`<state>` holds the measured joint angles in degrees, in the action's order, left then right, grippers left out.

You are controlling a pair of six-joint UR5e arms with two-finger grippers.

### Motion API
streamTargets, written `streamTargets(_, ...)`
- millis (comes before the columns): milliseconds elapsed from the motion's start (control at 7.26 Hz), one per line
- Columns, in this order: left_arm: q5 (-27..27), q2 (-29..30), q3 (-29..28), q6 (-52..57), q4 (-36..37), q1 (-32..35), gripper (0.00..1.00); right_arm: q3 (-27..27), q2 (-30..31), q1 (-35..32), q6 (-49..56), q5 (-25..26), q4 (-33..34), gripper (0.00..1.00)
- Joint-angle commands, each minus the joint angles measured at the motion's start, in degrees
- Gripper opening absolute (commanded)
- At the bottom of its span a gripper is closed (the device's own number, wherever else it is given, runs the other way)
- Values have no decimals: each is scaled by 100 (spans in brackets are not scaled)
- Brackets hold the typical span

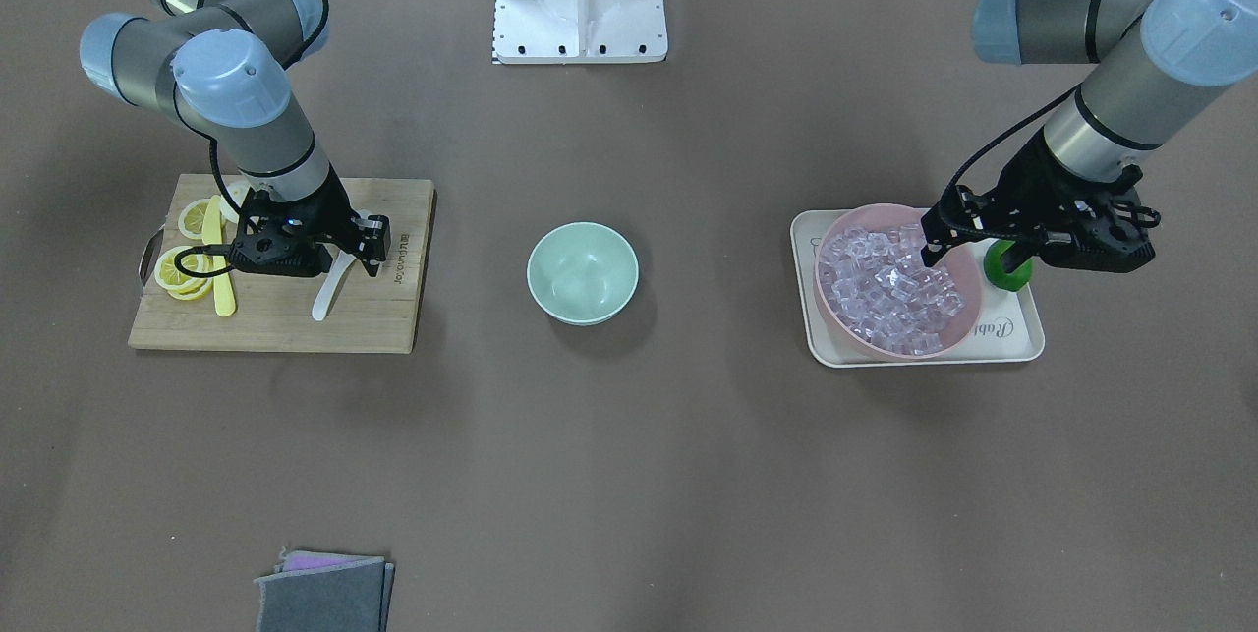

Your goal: Put spoon and ice into bowl

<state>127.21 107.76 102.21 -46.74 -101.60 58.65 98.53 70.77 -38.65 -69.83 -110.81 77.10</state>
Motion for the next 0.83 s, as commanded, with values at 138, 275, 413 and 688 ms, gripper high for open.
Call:
streamTargets(138,-3,8,9,-10,0,-3,97,-53,25,-28,-13,16,7,32)
streamTargets(275,-3,17,18,-106,0,-3,97,-54,42,-28,-13,16,7,21)
streamTargets(413,6,25,27,-125,0,-3,97,-54,77,-46,-22,16,7,4)
streamTargets(688,6,25,44,-125,0,-3,97,-54,60,-90,-40,16,7,0)
